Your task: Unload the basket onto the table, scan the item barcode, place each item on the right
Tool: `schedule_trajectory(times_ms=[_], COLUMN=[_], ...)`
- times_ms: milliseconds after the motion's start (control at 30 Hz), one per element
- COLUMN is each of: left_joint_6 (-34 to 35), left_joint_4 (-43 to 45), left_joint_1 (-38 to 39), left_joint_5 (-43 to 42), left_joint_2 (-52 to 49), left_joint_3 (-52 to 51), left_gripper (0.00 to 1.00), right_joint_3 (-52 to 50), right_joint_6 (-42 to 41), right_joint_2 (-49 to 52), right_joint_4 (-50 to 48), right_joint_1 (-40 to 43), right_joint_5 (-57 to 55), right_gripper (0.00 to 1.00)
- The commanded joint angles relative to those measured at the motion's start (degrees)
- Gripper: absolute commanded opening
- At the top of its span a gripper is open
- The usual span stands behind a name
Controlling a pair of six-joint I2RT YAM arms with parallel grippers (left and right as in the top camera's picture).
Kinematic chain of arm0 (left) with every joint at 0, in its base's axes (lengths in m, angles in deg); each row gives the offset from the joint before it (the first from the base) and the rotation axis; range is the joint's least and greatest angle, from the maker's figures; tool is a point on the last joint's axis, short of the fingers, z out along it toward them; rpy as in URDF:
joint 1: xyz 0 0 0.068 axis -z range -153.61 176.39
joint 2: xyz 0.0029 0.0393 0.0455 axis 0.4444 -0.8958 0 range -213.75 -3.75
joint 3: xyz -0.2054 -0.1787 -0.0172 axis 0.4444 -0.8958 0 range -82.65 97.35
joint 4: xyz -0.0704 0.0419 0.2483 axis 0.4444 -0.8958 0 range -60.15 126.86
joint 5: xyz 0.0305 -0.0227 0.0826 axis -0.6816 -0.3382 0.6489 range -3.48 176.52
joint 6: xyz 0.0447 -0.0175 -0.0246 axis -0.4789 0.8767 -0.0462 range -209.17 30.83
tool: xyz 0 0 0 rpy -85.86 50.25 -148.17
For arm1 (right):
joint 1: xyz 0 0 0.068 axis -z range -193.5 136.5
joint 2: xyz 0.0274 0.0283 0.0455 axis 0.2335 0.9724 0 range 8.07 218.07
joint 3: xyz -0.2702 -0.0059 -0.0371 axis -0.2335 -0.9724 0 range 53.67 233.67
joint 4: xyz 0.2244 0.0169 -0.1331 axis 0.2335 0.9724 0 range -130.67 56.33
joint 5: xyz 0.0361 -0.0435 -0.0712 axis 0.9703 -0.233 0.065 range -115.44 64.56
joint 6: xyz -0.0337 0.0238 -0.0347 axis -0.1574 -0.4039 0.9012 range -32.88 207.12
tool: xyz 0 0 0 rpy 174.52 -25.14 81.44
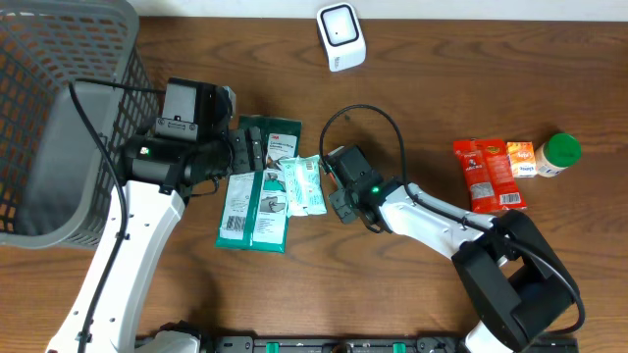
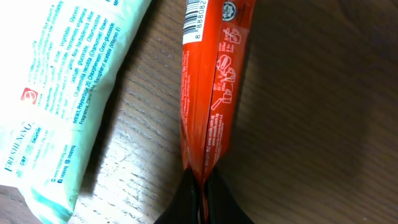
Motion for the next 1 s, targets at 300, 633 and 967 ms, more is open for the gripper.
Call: schedule_trajectory(times_ms=[300,633,967], left_joint_6=[-0.5,-0.5,-0.5], left_joint_4=[-0.2,-0.2,-0.2], left_joint_1=[-0.2,-0.2,-0.2], left_joint_5=[-0.1,-0.1,-0.1], left_joint_2=[-0.3,-0.3,-0.3], left_joint_3=[0.0,0.0,0.0], left_gripper=[0.85,0.84,0.84], right_joint_3=[-1.0,6.2,24.1], right_joint_6=[1.4,6.5,4.9], right_joint_2=[-11.8,-20.1,-19.5], right_joint_4=[4.9,16.3,34.2], right_joint_1=[-0.1,5.0,9.9], right_joint_5=[-3.4,1.9,7.1], right_gripper=[0.01,0.01,0.01])
